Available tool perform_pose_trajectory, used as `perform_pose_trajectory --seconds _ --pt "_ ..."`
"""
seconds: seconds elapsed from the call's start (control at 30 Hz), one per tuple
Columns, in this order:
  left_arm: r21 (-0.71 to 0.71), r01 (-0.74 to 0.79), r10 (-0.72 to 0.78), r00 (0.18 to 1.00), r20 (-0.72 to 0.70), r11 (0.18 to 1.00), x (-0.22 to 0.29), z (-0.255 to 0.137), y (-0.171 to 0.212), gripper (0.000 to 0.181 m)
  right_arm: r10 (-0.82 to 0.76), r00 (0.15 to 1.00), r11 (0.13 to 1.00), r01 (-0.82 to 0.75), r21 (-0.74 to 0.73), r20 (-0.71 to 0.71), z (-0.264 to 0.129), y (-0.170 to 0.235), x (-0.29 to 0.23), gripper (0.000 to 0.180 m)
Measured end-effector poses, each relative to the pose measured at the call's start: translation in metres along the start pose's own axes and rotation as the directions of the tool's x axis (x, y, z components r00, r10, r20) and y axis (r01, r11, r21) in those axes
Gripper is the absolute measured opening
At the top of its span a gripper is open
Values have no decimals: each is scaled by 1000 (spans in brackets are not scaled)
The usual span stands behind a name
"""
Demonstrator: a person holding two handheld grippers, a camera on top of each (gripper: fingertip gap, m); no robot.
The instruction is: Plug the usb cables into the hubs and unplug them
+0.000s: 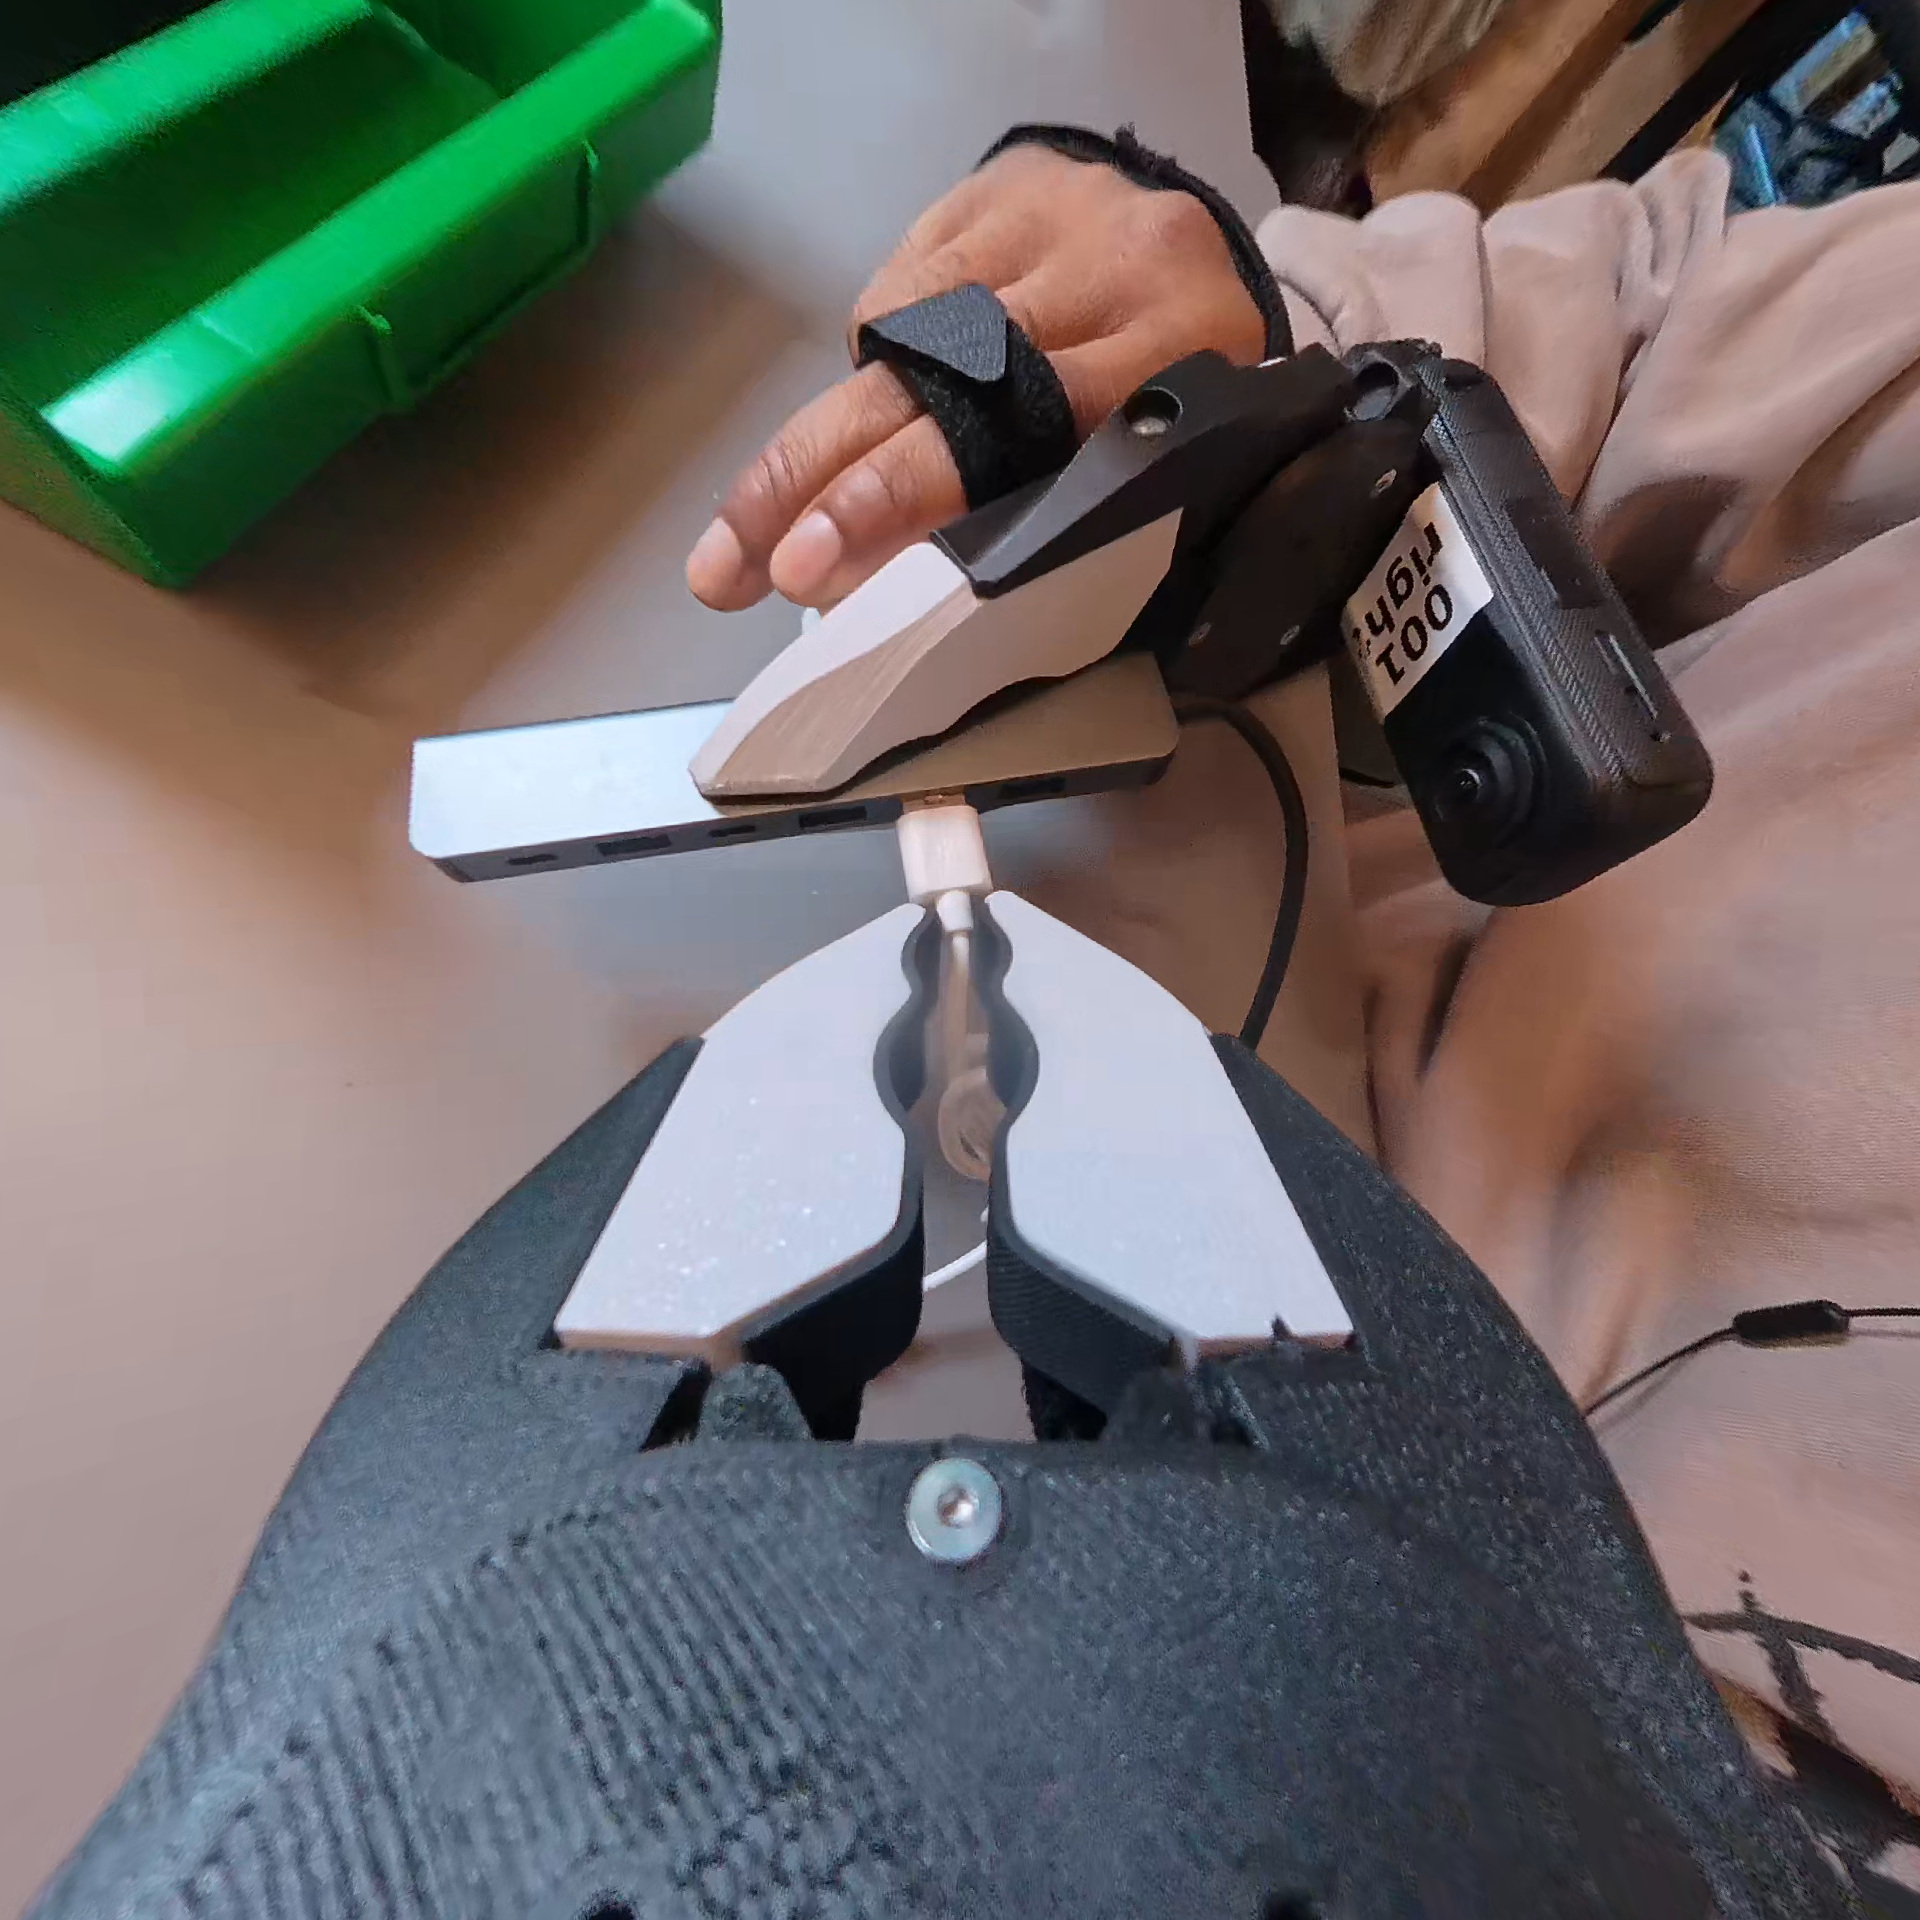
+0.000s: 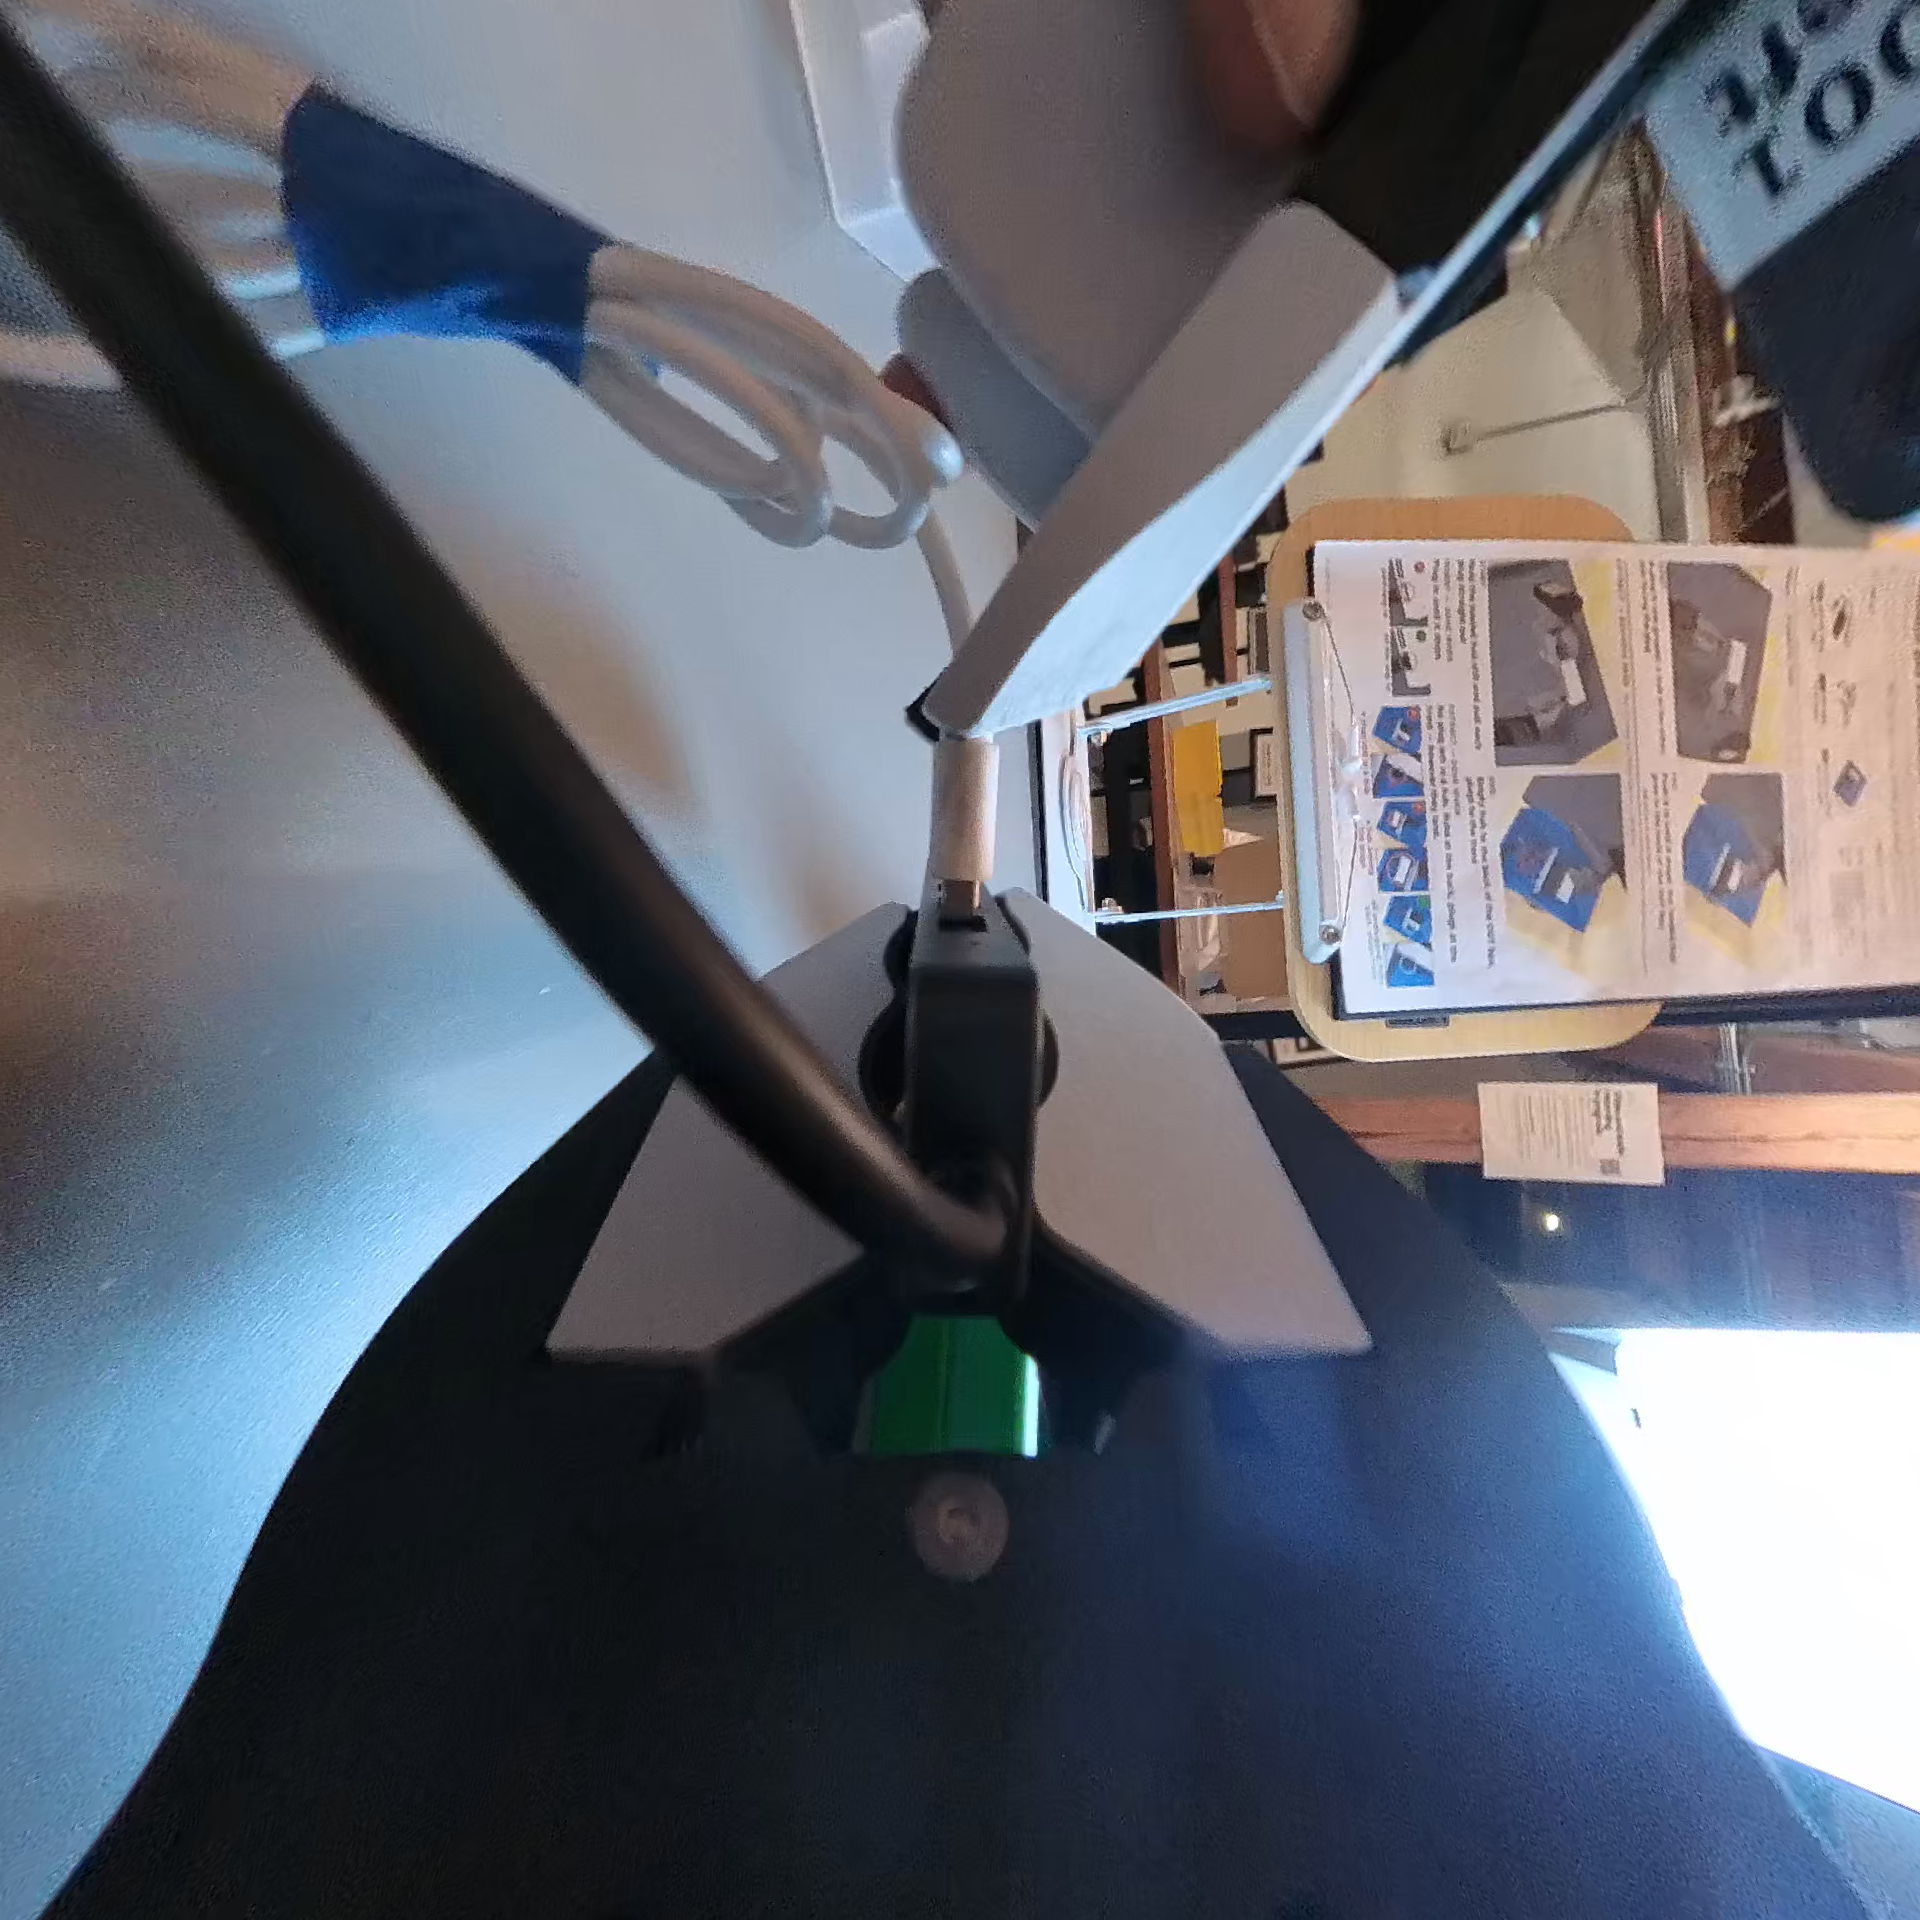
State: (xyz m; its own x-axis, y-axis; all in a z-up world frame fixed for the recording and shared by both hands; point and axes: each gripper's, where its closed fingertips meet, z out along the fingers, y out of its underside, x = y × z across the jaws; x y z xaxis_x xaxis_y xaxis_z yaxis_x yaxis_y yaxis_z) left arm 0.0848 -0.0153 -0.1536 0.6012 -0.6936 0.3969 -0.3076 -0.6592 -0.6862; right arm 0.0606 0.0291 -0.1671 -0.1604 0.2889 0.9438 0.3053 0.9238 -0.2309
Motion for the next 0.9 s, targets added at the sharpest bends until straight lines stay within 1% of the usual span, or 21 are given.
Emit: perform_pose_trajectory --seconds 0.07,0.13,0.27,0.33,0.4,0.43,0.53,0.67,0.77,0.9 --pt "78 -47 44 998 39 996 -3 -5 -4 9 32 999 999 -32 -23 -12 3 2 7 11" --pt "175 -75 65 996 65 982 -4 -8 -8 17 24 999 999 -26 -34 -38 5 4 11 11" --pt "275 -109 75 988 131 955 -12 -4 0 14 -15 999 998 13 -63 -45 9 5 5 11" --pt "257 -102 68 988 138 961 -13 -2 8 15 -18 998 998 14 -60 -61 10 1 6 12" --pt "229 -136 93 977 192 964 -17 -2 12 11 -27 997 998 23 -54 -76 10 -2 8 12" --pt "227 -160 112 971 211 961 -16 -3 12 6 -28 996 999 24 -49 -81 10 -4 8 12" --pt "231 -199 141 960 242 952 -13 -3 8 6 -20 995 999 17 -37 -94 7 -4 10 12" --pt "229 -205 146 957 251 952 -12 -2 7 5 -10 995 999 8 -31 -95 5 -4 10 12" --pt "189 -212 158 952 262 959 -12 0 11 4 -28 997 999 26 -37 -74 6 -4 5 11" --pt "197 -193 147 963 228 961 -7 -3 10 3 -26 998 1000 25 -19 -57 5 -12 0 11"
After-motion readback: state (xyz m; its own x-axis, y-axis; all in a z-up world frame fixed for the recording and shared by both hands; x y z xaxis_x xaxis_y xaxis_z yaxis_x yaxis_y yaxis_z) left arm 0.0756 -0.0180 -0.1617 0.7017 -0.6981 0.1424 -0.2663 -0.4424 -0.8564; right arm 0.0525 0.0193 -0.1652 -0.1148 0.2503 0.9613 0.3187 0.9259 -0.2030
